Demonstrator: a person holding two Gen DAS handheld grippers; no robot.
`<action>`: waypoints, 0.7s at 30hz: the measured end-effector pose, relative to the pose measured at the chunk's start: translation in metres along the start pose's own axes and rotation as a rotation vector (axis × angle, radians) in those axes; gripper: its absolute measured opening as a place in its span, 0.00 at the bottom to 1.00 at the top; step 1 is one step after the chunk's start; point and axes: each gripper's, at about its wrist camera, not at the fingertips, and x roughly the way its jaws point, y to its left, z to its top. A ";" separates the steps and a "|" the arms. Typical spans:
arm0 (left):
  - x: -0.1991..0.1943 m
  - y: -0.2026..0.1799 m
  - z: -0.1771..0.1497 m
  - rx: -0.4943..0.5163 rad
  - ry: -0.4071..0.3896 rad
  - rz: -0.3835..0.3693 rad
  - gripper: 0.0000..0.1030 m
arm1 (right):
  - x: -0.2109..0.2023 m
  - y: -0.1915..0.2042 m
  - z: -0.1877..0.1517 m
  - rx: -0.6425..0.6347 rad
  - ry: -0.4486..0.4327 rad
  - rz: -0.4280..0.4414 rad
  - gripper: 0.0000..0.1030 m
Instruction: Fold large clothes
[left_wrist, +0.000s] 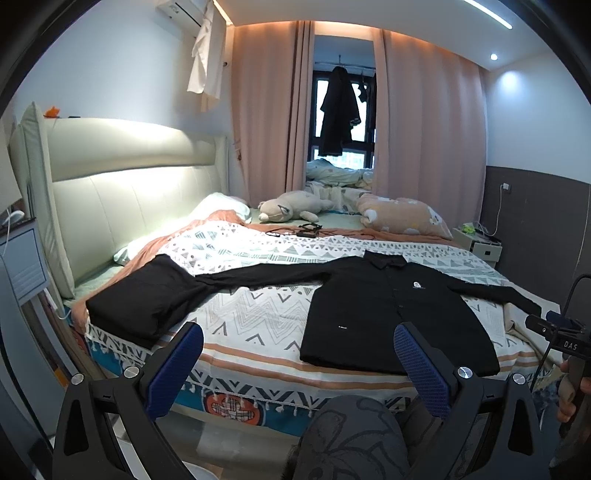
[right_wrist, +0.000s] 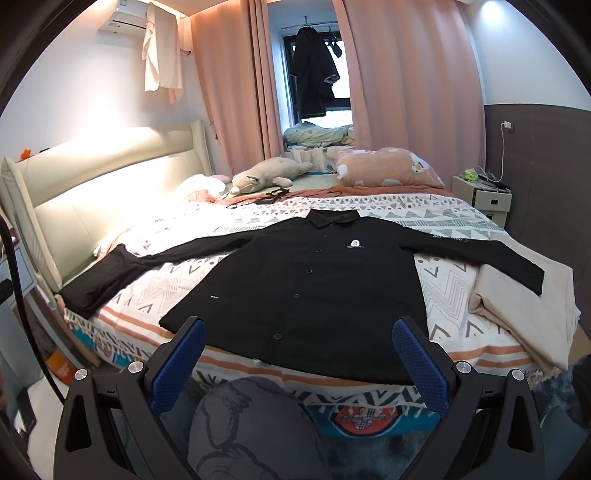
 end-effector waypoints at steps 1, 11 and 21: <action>0.000 -0.001 -0.001 0.001 0.000 -0.001 1.00 | 0.001 0.001 0.000 -0.001 0.000 0.001 0.98; -0.007 -0.002 -0.004 0.009 0.001 -0.016 1.00 | -0.001 0.001 0.000 -0.004 -0.002 0.000 0.98; -0.015 0.001 -0.005 0.006 -0.006 -0.034 1.00 | -0.011 0.000 0.000 -0.007 -0.012 -0.004 0.98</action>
